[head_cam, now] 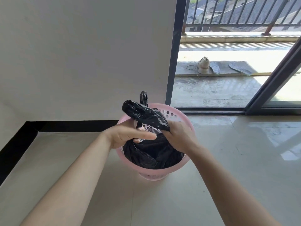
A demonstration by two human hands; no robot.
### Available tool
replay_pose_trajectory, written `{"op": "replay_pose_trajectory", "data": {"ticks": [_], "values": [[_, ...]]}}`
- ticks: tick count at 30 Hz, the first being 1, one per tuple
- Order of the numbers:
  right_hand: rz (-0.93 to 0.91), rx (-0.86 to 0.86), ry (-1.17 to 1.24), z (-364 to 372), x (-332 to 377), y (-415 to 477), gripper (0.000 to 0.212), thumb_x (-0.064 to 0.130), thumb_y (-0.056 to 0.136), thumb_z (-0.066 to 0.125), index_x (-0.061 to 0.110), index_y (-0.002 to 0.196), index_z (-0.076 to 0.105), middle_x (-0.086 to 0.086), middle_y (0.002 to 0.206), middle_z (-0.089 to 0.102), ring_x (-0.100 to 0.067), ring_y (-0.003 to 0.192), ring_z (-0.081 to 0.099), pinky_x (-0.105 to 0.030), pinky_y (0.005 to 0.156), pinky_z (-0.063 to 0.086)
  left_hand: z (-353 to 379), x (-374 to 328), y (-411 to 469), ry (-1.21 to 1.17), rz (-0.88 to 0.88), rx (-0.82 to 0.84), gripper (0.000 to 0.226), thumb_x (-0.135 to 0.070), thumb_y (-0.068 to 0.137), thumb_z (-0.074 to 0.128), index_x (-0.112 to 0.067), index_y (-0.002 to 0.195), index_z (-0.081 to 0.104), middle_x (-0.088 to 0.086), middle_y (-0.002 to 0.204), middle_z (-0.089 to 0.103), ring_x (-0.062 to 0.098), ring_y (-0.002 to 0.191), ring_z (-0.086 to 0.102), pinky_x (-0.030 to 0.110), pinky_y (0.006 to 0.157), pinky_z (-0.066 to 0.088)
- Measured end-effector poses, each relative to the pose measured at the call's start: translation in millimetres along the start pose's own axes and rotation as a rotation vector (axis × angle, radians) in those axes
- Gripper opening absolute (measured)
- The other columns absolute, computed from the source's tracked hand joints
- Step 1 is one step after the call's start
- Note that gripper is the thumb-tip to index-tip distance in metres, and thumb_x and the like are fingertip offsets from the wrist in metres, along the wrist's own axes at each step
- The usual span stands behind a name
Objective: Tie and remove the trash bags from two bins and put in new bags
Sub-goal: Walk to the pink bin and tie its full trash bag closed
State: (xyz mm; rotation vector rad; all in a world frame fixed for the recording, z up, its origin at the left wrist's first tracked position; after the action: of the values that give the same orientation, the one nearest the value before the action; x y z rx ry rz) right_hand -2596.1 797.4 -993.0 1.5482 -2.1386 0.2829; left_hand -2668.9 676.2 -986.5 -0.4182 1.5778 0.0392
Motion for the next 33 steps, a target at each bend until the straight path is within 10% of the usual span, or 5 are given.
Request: {"op": "replay_pose_trajectory", "data": {"ticks": [9,14,23,26,33], "values": [[-0.104,0.170,-0.143,15.9,8.7,-2.0,0.045,0.063,0.095,0.047,0.026,0.071,0.046,0.007,0.058,0.049,-0.008,0.053,0.048,-0.031,0.057,0.039,-11.0,5.6,3.0,-0.245,-0.052,-0.158,0.041,-0.040,0.093,0.060,-0.021,0.065,0.038,-0.006,0.056,0.012,0.011,0.047,0.011,0.027,0.047,0.014],[0.041,0.285,0.115,24.2,-23.5,-1.9,0.056,0.076,0.082,0.055,0.023,0.092,0.069,-0.003,0.079,0.069,-0.016,0.075,0.065,-0.036,0.072,0.055,-5.3,9.3,4.3,-0.540,0.052,-0.117,0.039,-0.039,0.099,0.047,-0.012,0.121,0.063,-0.002,0.057,0.037,0.007,0.042,0.019,0.021,0.042,0.024],[0.235,0.428,0.680,15.2,-35.2,-14.6,0.050,0.077,0.079,0.044,0.037,0.094,0.070,0.015,0.088,0.064,0.000,0.081,0.060,-0.027,0.086,0.046,-12.7,-1.7,-1.2,-0.395,0.023,-0.144,0.039,-0.040,0.091,0.063,-0.018,0.066,0.042,-0.002,0.060,0.029,0.010,0.042,0.024,0.028,0.048,0.017],[0.422,0.232,1.013,-1.6,-50.4,-7.6,0.071,0.073,0.089,0.036,0.018,0.121,0.067,-0.005,0.102,0.069,-0.018,0.095,0.068,-0.034,0.094,0.052,-16.2,-6.0,-2.2,-0.357,0.018,-0.166,0.035,-0.043,0.092,0.058,-0.015,0.072,0.054,0.000,0.056,0.037,0.011,0.041,0.028,0.028,0.048,0.018],[0.257,0.149,1.018,-26.8,3.2,13.0,0.055,0.065,0.084,0.063,0.013,0.096,0.074,0.001,0.069,0.059,-0.013,0.062,0.048,-0.028,0.062,0.039,-14.4,-5.4,-0.4,-0.168,-0.025,-0.195,0.044,-0.042,0.089,0.059,-0.002,0.103,0.072,0.008,0.068,0.065,0.015,0.044,0.036,0.025,0.051,0.028]]}}
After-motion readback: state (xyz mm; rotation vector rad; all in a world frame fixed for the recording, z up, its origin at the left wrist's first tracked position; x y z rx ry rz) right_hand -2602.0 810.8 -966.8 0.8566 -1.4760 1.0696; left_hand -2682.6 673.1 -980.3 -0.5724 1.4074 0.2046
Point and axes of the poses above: each hand's wrist, its own y-axis towards the middle knuckle, its own z-axis out of the palm, x = y × z, the point moved 8 cm from there along y, towards the middle knuckle
